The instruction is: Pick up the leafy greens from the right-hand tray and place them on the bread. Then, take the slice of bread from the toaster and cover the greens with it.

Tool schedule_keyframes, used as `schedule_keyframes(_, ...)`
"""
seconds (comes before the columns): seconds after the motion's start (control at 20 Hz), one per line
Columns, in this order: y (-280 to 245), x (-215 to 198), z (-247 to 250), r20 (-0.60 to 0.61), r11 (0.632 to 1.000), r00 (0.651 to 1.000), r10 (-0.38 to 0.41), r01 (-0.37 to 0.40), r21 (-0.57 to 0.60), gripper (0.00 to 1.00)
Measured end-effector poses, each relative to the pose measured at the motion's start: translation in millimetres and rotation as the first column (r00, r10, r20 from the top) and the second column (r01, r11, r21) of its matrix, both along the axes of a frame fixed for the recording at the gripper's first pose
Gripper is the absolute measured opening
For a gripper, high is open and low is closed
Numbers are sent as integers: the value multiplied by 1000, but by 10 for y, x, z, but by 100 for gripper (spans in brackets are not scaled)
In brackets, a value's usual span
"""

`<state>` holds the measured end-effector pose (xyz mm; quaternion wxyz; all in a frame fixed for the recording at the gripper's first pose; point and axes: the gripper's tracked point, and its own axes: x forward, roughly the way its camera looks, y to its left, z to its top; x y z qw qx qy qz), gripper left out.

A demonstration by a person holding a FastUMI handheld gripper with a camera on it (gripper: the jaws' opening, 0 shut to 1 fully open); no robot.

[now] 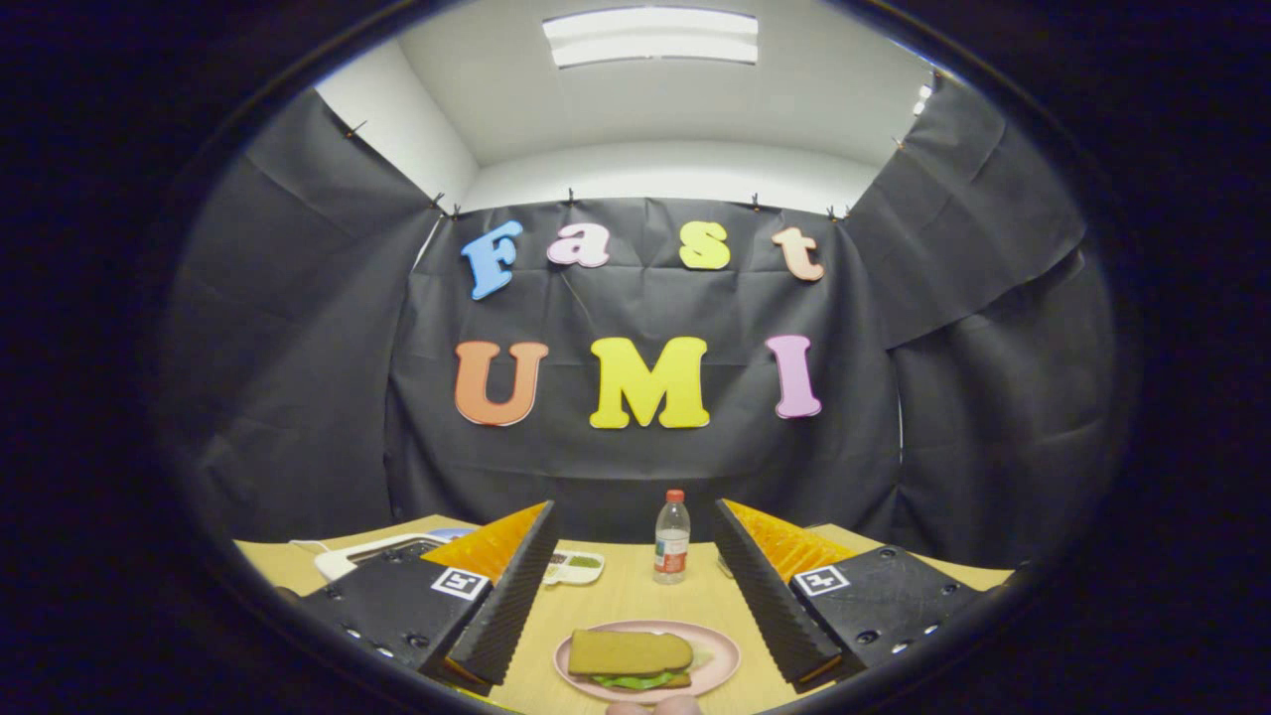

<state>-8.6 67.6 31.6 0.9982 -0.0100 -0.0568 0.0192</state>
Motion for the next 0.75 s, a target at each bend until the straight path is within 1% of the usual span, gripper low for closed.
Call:
schedule_keyframes(0.2, 18, 30, -13, -2, 1000, 1000, 1, -1, 3, 94)
schedule_keyframes(0.5, -74, 6, 35, 15, 999, 999, -31, 31, 24, 94)
schedule_keyframes(0.75, -102, 3, 32, 15, 998, 999, -40, 40, 40, 94)
